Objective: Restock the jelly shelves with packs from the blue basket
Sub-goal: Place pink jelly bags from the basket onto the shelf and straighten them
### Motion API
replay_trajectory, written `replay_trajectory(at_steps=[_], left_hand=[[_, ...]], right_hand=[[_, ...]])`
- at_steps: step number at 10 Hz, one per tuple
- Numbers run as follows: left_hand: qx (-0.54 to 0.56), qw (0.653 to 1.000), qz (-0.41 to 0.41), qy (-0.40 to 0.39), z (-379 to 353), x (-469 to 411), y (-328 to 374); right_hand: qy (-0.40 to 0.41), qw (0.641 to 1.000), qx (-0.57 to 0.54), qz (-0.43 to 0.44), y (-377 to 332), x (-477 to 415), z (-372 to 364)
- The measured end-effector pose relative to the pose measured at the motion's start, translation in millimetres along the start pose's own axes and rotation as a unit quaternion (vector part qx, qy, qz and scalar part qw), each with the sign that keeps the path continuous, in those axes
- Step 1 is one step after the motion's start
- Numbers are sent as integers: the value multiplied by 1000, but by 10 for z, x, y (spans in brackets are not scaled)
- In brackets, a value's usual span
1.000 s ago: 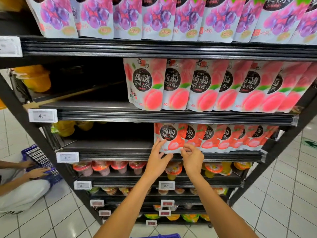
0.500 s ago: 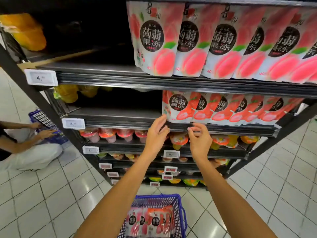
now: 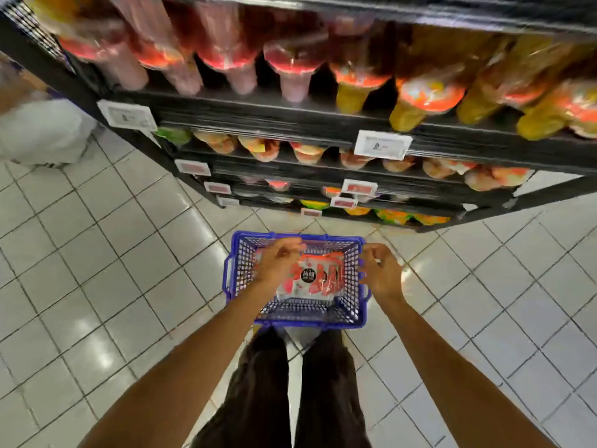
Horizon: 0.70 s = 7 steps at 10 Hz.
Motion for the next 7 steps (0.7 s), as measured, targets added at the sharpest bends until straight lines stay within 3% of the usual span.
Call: replay_trajectory(at_steps=[3,4,5,6,7], left_hand=[[-80,987,135,19,423,-1175,-2096],[-74,984,158,29,434,-1652,-2874],[-51,985,160,46,397,-2027,-3390],[-95,982,159,21,361,-2461,-3859],[-77,986,142,35,273,-2848,-4275]], right_hand=[[-116,979,155,-65,1634,-844,-1567],[-107,975,183,-69,2083,-1147,-2047],[-128,968,176,-126,2596,-1480,-2519],[-111,957,209,-169,3019,-1772,-2918],[-82,952,248,-161,3361,-1969,-3243]])
Point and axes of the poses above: each hand's wrist, its own x-axis away from the middle knuckle, its own z-axis out of the back of the hand, y = z × x, the point moved 2 cm from there along -x, towards the middle knuckle, and after that the axes turned 13 degrees about x, right-handed, at the moved point
